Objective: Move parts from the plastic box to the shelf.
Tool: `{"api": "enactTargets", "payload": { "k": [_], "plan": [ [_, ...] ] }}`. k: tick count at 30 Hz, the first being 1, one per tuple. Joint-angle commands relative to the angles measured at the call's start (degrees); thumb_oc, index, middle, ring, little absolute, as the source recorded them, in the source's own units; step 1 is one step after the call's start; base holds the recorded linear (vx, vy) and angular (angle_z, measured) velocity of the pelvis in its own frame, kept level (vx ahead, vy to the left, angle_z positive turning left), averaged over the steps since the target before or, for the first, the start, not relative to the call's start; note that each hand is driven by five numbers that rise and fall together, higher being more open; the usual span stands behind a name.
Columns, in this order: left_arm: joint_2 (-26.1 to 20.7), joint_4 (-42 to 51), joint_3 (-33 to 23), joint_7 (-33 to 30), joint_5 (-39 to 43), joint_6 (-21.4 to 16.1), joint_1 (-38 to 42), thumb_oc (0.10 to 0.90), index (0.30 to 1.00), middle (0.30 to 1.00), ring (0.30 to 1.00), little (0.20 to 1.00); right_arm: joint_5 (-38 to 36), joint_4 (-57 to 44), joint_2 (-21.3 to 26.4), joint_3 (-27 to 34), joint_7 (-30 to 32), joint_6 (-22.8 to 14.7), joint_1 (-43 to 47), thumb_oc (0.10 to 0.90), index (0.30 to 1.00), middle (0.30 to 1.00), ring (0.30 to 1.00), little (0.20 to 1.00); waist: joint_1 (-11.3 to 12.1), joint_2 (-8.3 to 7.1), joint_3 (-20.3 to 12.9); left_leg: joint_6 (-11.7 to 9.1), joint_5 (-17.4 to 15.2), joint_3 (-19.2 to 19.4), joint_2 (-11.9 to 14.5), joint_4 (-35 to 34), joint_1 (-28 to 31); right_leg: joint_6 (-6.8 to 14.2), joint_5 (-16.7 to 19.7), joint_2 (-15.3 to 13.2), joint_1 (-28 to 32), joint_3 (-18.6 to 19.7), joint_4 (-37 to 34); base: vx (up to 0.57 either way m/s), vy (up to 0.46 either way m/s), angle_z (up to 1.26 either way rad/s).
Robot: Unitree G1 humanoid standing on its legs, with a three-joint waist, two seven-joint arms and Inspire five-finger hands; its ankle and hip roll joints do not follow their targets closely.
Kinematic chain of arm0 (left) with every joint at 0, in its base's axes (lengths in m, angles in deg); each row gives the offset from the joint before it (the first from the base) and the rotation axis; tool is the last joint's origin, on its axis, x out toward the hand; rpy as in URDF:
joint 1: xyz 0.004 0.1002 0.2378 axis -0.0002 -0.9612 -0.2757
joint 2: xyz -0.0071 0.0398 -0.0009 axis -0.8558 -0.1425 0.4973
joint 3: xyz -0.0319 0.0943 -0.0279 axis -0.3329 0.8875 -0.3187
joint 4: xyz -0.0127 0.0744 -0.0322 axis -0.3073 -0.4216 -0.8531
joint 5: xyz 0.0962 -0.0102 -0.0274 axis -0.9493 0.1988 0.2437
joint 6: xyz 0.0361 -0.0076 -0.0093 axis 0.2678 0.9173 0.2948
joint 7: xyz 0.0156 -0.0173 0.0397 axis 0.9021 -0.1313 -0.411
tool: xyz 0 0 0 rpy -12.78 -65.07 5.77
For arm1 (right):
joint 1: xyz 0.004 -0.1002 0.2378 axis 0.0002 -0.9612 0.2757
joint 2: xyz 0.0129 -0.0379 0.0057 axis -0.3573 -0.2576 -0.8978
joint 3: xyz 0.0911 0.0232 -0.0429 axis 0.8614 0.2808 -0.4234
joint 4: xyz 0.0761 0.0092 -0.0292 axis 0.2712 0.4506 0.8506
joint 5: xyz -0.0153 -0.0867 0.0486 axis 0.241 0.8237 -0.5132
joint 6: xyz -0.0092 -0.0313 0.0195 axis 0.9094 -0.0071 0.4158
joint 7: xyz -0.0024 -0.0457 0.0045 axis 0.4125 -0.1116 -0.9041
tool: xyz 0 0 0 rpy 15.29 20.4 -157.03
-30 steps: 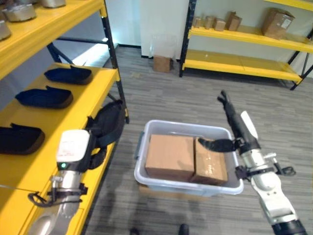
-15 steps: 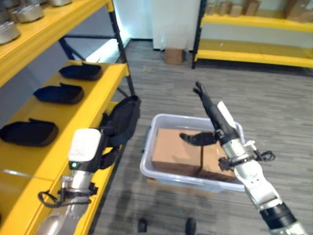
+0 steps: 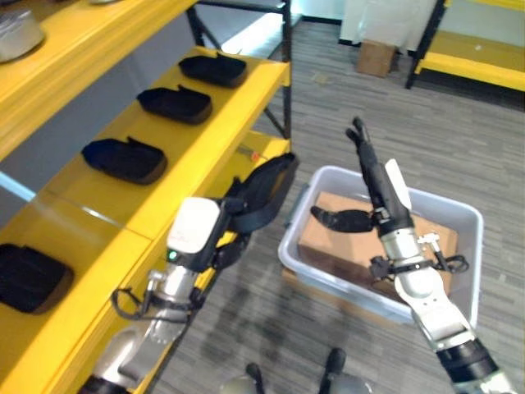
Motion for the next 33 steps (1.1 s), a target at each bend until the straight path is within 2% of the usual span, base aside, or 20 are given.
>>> {"api": "enactTargets", "payload": {
  "k": [1,2,6,10,13,17,19,21,29,33],
  "plan": [
    [-1.19,6.1,-0.95,-5.81,1.33,-3.88,6.53,0.4,0.3,0.3,0.3,0.3,1.9,-2.59,-1.09,0.95,2.57,-6.1,5.65,0.9,1.0,1.0,1.0,1.0,0.46,0.32,-9.79,-0.66,-1.61,0.42,1.73,-5.36,5.19,3.95,-5.17,1.23,-1.91,2.33,2.2,-0.02,0.193,0.04],
    [-1.0,6.87,-0.94,-6.72,0.51,-3.43,8.93,0.4,0.3,0.3,0.3,0.3,2.35,-2.69,-1.85,0.81,2.76,-5.96,5.87,0.9,1.0,1.0,1.0,1.0,0.51,-0.06,-10.29,0.3,-1.45,0.63,0.72,-6.88,5.69,4.66,-4.15,0.2,-2.22,2.4,2.39,-0.02,0.217,0.03],
    [-1.27,8.03,-0.8,-8.42,-1.05,-2.58,11.91,0.4,0.3,0.3,0.3,0.3,3.33,-2.3,-2.55,0.31,3.11,-5.39,6.3,0.9,1.0,1.0,1.0,1.0,1.01,-0.77,-10.62,1.25,-1.55,0.56,-0.45,-7.43,6.01,5.71,-2.97,-1.25,-2.03,2.08,2.42,-0.02,0.148,0.03],
    [-2.22,11.9,-4.33,-12.38,-4.78,-0.75,14.53,0.4,0.3,0.3,0.3,0.3,4.94,-2.59,-3.08,-0.16,3.1,-4.67,6.9,0.9,1.0,1.0,1.0,1.0,2.14,-2.15,-11.53,2.38,-2.1,-0.15,-2.27,-7.56,6.14,7.46,-0.91,-3.53,-1.31,1.31,2.28,-0.02,0.137,-0.01],
    [-2.72,12.79,-6.08,-13.84,-5.85,0.04,14.5,0.4,0.3,0.3,0.3,0.3,5.47,-2.41,-3.33,-0.44,3.02,-4.34,7.15,0.9,1.0,1.0,1.0,1.0,2.99,-2.69,-11.89,2.69,-2.2,-0.82,-2.77,-7.57,6.14,7.97,-0.38,-4.23,-0.72,0.61,2.24,0.0,0.063,0.06],
    [-3.47,13.24,-8.43,-15.22,-6.79,0.93,12.43,0.4,0.3,0.3,0.3,0.3,5.58,-1.85,-4.05,-1.23,2.69,-4.0,7.8,0.9,1.0,1.0,1.0,1.0,4.13,-3.39,-12.09,3.35,-2.34,-1.89,-3.74,-7.66,6.2,8.75,0.74,-5.24,-0.3,0.13,2.21,-0.01,0.098,0.18],
    [-2.28,13.71,-11.75,-15.49,-5.18,0.95,7.99,0.4,0.3,0.3,0.3,0.3,5.54,-1.12,-4.67,-1.14,2.47,-3.62,7.75,0.9,1.0,1.0,1.0,1.0,5.8,-4.06,-11.84,4.12,-2.39,-2.9,-4.79,-7.7,5.93,9.43,1.95,-6.13,-0.19,0.09,1.95,-0.02,0.137,0.14],
    [-2.09,13.75,-12.79,-15.82,-4.94,1.12,6.72,0.4,0.3,0.3,0.3,0.3,5.39,-0.88,-5.03,-1.39,2.27,-3.45,7.61,0.9,1.0,1.0,1.0,1.0,6.56,-4.45,-11.88,4.42,-2.41,-3.5,-5.34,-7.7,5.76,9.82,2.49,-6.62,0.17,-0.35,1.89,0.01,0.076,0.08],
    [-3.05,13.16,-15.05,-15.21,-5.21,1.36,2.24,0.4,0.3,0.3,0.3,0.3,4.64,-1.01,-5.98,-1.03,1.34,-3.44,6.0,0.9,1.0,1.0,1.0,1.0,9.16,-6.08,-11.63,5.53,-2.54,-6.06,-7.73,-7.36,4.97,11.99,5.71,-9.13,2.2,-3.01,1.11,0.01,0.09,0.27],
    [-3.44,12.88,-15.42,-15.15,-5.42,1.39,1.13,0.4,0.3,0.3,0.3,0.3,5.03,-1.0,-6.37,-0.87,1.51,-3.49,5.67,0.9,1.0,1.0,1.0,1.0,9.75,-6.55,-11.58,6.1,-2.86,-6.44,-8.78,-6.91,4.55,12.42,7.23,-10.31,2.37,-3.39,0.73,-0.01,0.09,0.28]
  ]
}}
